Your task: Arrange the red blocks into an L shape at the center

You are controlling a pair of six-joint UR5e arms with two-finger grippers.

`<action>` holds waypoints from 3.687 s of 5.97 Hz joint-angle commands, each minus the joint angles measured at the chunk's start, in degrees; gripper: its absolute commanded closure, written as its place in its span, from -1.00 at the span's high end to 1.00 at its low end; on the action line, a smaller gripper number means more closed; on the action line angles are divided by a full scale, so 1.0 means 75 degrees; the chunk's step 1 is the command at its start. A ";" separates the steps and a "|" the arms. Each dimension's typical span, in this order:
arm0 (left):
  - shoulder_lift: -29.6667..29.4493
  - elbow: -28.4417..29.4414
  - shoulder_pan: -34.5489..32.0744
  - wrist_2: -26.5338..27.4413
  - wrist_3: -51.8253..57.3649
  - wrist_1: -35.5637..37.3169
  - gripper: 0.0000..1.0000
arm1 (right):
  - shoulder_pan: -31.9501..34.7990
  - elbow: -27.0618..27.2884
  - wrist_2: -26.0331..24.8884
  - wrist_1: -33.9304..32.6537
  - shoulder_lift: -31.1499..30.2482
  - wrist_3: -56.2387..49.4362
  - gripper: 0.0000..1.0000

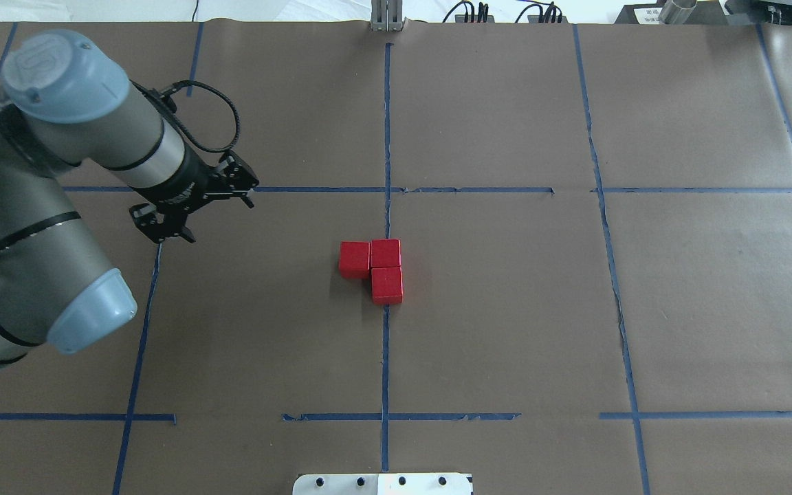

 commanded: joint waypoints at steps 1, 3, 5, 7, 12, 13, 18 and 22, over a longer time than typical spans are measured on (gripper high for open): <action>0.1265 0.0034 -0.1391 -0.0814 0.3897 -0.0075 1.00 | -0.0012 0.0003 0.0032 0.0008 -0.0013 -0.0011 0.99; 0.2532 0.0267 -0.3032 -0.1169 0.7417 -0.0029 1.00 | 0.0000 -0.0009 0.0020 0.0008 -0.0013 0.0001 0.99; 0.3517 0.1318 -0.4729 -0.1556 1.1210 -0.0099 1.00 | 0.0000 -0.0009 0.0020 0.0008 -0.0013 0.0001 0.99; 0.4373 0.1418 -0.5534 -0.1884 1.1864 -0.0110 1.00 | 0.0000 -0.0009 0.0020 0.0008 0.0010 0.0001 0.99; 0.4494 0.1568 -0.5536 -0.1837 1.1220 -0.1180 1.00 | 0.0000 -0.0009 0.0020 0.0008 -0.0024 0.0001 0.99; 0.4517 0.1407 -0.5536 -0.1756 1.1243 -0.1270 1.00 | 0.0000 -0.0021 0.0020 0.0008 -0.0025 0.0001 0.99; 0.4553 0.1523 -0.5489 -0.1767 1.1279 -0.1271 1.00 | -0.0012 0.0026 0.0055 0.0008 -0.0013 0.0001 0.99; 0.4565 0.1487 -0.5500 -0.1755 1.1279 -0.1259 1.00 | 0.0000 0.0003 0.0067 0.0008 -0.0013 -0.0011 0.99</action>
